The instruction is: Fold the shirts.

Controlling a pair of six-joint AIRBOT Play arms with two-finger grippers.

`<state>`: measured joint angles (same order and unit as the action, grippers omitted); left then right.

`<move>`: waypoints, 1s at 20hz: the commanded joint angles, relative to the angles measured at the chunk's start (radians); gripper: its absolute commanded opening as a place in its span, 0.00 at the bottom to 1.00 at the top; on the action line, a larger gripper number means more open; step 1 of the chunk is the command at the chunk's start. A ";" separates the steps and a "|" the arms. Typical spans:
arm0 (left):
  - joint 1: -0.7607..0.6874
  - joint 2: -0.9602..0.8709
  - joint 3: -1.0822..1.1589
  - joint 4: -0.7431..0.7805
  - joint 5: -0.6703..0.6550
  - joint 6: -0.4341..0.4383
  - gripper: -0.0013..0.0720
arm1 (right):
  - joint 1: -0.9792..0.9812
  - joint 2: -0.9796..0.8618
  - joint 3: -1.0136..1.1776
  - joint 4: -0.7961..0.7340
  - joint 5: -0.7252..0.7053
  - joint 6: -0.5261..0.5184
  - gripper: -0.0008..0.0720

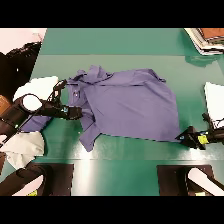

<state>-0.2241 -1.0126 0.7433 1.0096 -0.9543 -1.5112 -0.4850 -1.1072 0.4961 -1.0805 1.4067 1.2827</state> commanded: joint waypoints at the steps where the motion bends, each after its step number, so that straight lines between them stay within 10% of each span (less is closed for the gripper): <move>1: -0.001 0.001 0.002 0.002 -0.006 0.000 0.05 | 0.071 -0.026 -0.005 -0.011 -0.058 -0.002 0.50; 8: 0.000 0.001 0.002 0.002 -0.020 0.000 0.05 | 0.198 -0.026 0.079 -0.014 -0.117 0.000 0.04; 20: 0.229 0.182 0.723 0.064 -0.172 0.002 0.05 | 0.203 0.268 0.801 0.172 -0.178 0.000 0.04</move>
<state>-0.0608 -0.8684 1.2137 1.0576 -1.0790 -1.5127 -0.2840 -0.9207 1.0672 -0.9493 1.2972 1.2812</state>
